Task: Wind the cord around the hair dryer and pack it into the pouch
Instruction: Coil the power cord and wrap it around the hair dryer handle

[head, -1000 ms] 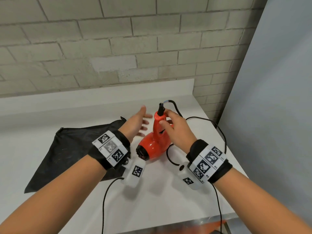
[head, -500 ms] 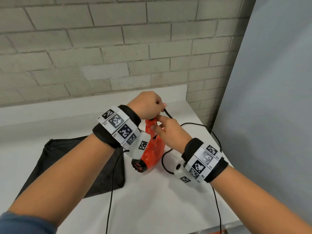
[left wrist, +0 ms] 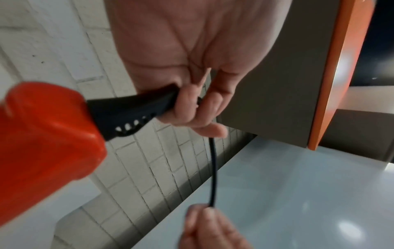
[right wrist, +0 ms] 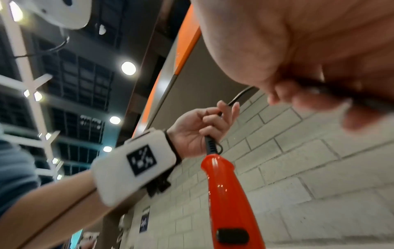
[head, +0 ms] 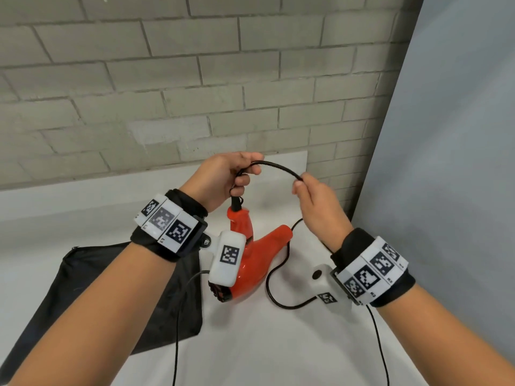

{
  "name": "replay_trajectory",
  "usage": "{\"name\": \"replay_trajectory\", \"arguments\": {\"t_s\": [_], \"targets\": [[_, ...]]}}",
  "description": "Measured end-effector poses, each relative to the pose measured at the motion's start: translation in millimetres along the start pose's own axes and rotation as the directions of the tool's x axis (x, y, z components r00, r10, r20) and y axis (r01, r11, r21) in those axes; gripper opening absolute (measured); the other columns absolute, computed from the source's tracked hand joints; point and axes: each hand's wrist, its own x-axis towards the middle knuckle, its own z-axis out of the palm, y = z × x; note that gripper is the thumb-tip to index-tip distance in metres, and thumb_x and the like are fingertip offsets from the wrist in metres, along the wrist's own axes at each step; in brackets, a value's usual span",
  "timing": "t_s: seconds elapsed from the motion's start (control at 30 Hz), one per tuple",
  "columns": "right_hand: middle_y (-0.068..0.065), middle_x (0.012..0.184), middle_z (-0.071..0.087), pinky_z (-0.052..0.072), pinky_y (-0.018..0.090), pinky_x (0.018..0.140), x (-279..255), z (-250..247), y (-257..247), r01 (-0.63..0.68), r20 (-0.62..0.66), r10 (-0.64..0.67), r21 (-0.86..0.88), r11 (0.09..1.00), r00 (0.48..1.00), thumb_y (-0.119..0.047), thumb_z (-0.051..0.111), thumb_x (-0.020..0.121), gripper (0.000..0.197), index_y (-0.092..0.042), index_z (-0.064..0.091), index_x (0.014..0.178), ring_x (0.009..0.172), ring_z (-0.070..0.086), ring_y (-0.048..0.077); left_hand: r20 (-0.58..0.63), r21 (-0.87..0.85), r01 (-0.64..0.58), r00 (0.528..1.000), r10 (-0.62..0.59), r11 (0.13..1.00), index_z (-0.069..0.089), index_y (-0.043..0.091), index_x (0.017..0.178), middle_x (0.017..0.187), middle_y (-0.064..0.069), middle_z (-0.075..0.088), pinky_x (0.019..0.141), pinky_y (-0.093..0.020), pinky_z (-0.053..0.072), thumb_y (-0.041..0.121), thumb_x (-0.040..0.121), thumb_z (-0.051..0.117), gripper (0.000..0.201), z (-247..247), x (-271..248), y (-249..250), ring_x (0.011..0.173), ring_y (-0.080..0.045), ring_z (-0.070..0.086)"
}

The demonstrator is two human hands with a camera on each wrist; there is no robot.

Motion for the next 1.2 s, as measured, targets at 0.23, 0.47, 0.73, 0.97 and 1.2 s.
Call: {"name": "replay_trajectory", "arguments": {"t_s": [0.23, 0.47, 0.73, 0.97, 1.2], "targets": [[-0.003, 0.067, 0.059, 0.041, 0.029, 0.057, 34, -23, -25, 0.136, -0.279, -0.146, -0.057, 0.989, 0.949, -0.025, 0.044, 0.095, 0.021, -0.015, 0.062, 0.096, 0.063, 0.054, 0.016, 0.211, -0.015, 0.003, 0.977, 0.001, 1.0, 0.052, 0.015, 0.078, 0.048, 0.01, 0.041, 0.037, -0.018, 0.014, 0.02, 0.097, 0.025, 0.034, 1, -1, -2, 0.034, -0.002, 0.025], [0.018, 0.102, 0.064, 0.048, 0.037, 0.073, 6, 29, -22, 0.044, 0.18, 0.013, -0.308, 0.95, 0.984, -0.009, 0.034, 0.095, 0.045, -0.012, 0.029, 0.139, 0.089, 0.061, 0.033, 0.055, -0.246, -0.087, 0.993, 0.104, 0.965, 0.057, 0.015, 0.093, 0.069, 0.015, 0.063, 0.036, -0.011, 0.022, 0.019, 0.097, 0.029, 0.028, 0, 8, -12, 0.038, -0.002, 0.032], [0.012, 0.103, 0.065, 0.043, 0.033, 0.063, -56, 40, -12, 0.229, 0.343, -0.117, -0.309, 0.923, 0.932, -0.024, 0.033, 0.096, 0.041, -0.018, 0.032, 0.137, 0.087, 0.062, 0.034, -0.138, -0.186, -0.221, 0.971, 0.198, 0.957, 0.058, 0.013, 0.103, 0.088, 0.015, 0.069, 0.057, -0.013, 0.049, 0.011, 0.098, 0.029, 0.029, -3, 10, -17, 0.071, 0.001, 0.062], [0.001, 0.066, 0.063, 0.045, 0.022, 0.039, -43, 6, -22, 0.536, 0.018, -0.555, -0.286, 0.794, 0.832, -0.027, 0.043, 0.089, 0.026, -0.017, 0.063, 0.101, 0.048, 0.057, 0.022, -0.121, 0.077, -0.324, 0.936, 0.331, 0.943, 0.05, 0.002, 0.116, 0.096, 0.001, 0.063, 0.08, -0.021, 0.053, 0.003, 0.095, 0.035, 0.025, 11, 7, -22, 0.073, -0.001, 0.068], [0.001, 0.093, 0.066, 0.048, 0.031, 0.062, 10, -16, -52, 0.426, -0.097, -0.461, -0.257, 0.868, 0.882, -0.033, 0.041, 0.09, 0.03, -0.017, 0.065, 0.098, 0.079, 0.063, 0.019, 0.028, 0.052, -0.285, 0.958, 0.284, 0.957, 0.061, 0.001, 0.1, 0.067, 0.006, 0.072, 0.059, -0.017, 0.053, 0.004, 0.094, 0.032, 0.03, 22, -6, -16, 0.064, -0.009, 0.069]]}}
